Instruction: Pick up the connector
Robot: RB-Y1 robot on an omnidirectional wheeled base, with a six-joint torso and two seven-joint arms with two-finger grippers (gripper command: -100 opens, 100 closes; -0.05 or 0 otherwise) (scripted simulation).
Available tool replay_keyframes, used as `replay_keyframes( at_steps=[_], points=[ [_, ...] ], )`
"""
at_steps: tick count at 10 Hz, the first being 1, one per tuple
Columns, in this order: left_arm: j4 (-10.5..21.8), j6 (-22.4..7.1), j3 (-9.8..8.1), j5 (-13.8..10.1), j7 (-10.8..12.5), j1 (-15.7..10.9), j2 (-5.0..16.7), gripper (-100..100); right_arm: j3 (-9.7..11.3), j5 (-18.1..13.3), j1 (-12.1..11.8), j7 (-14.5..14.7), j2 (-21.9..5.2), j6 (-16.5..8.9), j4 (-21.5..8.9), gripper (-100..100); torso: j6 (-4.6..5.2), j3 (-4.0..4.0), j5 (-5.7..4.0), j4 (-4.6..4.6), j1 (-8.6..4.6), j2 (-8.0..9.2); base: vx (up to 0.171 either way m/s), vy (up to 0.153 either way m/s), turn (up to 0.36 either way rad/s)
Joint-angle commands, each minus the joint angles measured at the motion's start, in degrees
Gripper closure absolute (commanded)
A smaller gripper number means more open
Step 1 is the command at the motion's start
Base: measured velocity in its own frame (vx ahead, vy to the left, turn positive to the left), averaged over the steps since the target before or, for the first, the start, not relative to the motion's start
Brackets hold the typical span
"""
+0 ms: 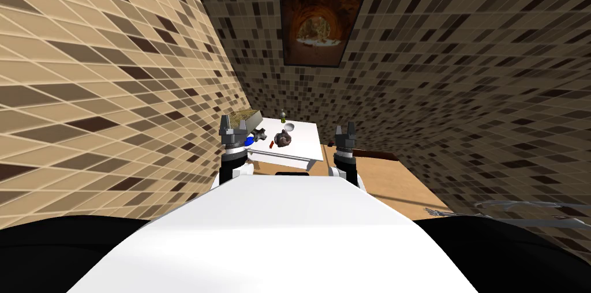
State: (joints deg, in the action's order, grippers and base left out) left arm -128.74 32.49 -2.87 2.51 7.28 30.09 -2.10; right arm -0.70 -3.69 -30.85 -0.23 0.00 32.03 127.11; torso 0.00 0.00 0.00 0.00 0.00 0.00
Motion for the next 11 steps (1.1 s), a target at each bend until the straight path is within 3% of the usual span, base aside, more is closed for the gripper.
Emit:
replay_keyframes(
  at_steps=[1, 5, 11],
  points=[
    [0.6, -0.1, 0.03, 0.0, 0.0, 0.0, 2.0, -100, 0.0, 0.0, 0.0, 0.0, 0.0, 0.0, 0.0, 0, 0.00, 0.00, 0.00, 0.00, 0.00, 0.00, -0.016, -0.001, -0.031],
    [4.1, -1.0, 0.27, -0.1, -0.3, -0.1, 7.8, -100, 0.0, 0.0, 0.0, 0.0, 0.0, 0.0, 0.0, 0, 0.01, 0.12, 0.01, 0.04, 0.01, 0.22, -0.054, 0.000, -0.066],
    [13.3, -3.5, 1.40, 0.2, -1.2, -0.9, 14.7, -100, 0.0, 0.0, 0.0, 0.0, 0.0, 0.0, 0.0, 0, 0.01, 0.22, 0.00, 0.08, 0.01, 0.38, -0.094, -0.003, -0.115]
  ],
)
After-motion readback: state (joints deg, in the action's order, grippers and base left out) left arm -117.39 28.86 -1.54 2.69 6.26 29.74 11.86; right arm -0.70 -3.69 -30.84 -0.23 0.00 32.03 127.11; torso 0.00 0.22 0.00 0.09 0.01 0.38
